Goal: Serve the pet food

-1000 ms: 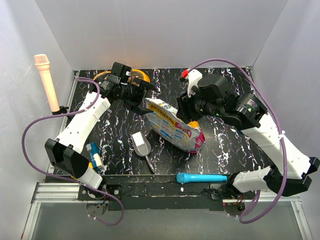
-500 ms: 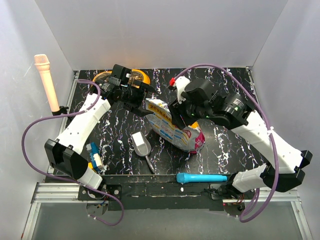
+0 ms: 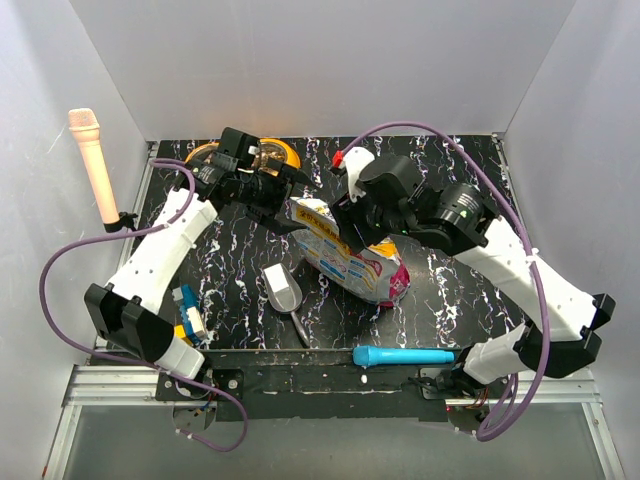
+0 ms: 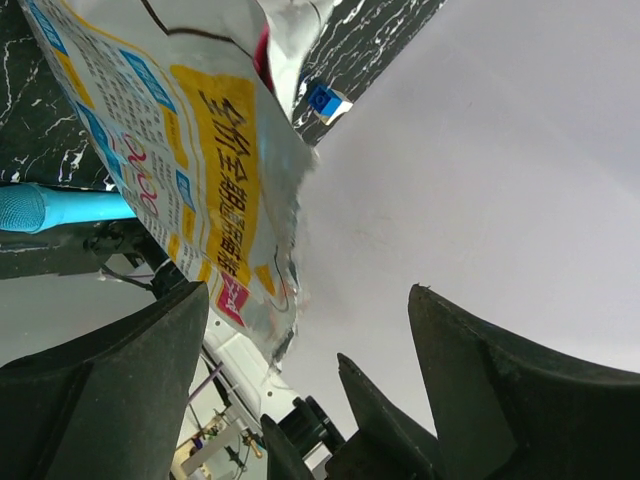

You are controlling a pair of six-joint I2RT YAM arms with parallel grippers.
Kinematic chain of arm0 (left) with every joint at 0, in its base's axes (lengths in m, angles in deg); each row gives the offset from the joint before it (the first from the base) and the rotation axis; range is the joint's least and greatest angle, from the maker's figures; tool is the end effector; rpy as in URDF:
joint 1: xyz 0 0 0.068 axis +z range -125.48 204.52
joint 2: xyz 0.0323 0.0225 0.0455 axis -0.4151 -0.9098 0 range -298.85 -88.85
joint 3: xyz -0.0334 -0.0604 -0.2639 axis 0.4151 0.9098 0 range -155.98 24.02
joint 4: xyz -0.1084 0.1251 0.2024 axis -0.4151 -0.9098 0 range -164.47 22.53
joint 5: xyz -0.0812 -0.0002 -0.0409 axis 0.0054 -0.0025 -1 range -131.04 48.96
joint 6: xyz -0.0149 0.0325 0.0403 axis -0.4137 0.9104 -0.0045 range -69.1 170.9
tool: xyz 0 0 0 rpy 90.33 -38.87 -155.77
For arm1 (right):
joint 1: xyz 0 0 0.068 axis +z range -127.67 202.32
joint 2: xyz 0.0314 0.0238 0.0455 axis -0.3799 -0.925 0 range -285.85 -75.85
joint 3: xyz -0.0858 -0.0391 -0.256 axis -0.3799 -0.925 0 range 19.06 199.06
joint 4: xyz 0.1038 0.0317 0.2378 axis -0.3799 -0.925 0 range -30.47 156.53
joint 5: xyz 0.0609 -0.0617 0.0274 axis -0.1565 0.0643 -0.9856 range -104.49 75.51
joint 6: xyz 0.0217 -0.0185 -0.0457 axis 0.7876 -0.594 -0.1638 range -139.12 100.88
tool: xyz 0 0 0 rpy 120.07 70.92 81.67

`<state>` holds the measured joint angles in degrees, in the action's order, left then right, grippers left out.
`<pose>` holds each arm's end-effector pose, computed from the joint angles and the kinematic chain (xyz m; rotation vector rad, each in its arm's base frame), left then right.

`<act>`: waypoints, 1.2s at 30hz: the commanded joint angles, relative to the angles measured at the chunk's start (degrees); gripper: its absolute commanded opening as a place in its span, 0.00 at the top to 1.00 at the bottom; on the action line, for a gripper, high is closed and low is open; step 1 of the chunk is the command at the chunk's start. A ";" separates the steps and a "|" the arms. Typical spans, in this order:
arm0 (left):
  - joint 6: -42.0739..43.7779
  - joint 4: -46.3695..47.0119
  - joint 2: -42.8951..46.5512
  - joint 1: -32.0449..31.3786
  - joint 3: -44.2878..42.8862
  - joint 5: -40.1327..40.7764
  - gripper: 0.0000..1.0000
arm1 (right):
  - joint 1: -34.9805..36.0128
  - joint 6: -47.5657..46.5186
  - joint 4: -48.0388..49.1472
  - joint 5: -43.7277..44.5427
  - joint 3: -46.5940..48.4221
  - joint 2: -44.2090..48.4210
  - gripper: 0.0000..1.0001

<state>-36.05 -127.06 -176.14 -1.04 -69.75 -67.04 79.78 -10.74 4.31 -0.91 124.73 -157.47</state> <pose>0.2710 -0.1469 0.3797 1.2849 -2.6008 1.1731 0.1502 0.2199 0.4622 -0.8110 2.0883 0.3671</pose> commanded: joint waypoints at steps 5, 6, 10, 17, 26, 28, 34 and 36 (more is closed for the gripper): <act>6.17 1.93 3.00 0.95 -7.19 -2.74 0.19 | 0.29 1.37 1.75 1.35 6.64 3.05 0.33; 7.14 1.85 2.39 1.30 -9.47 -2.48 0.19 | 0.29 1.90 1.31 2.92 8.31 3.05 0.33; 14.96 5.44 -0.60 2.18 -21.76 -0.11 0.19 | 0.29 3.74 0.08 14.25 15.43 4.19 0.32; 27.79 7.64 -11.23 2.80 -52.97 5.77 0.02 | 0.29 -2.04 1.55 40.15 32.74 6.65 0.20; 43.62 21.98 -4.38 2.71 -51.15 19.49 0.02 | 5.04 -76.40 84.82 66.13 11.66 13.60 0.02; 46.08 20.31 -5.00 2.71 -52.73 20.37 0.02 | 6.79 -75.19 83.23 66.13 10.36 14.21 0.02; 46.44 20.04 -3.77 2.80 -50.19 22.04 0.02 | 8.29 -56.94 60.01 62.71 6.91 16.67 0.03; 46.62 19.43 -4.03 2.80 -50.36 22.13 0.02 | 8.29 -45.45 44.81 59.65 11.28 15.97 0.03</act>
<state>7.83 -107.26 -181.45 1.52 -120.66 -47.10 87.51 -69.97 68.61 61.23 131.44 -141.04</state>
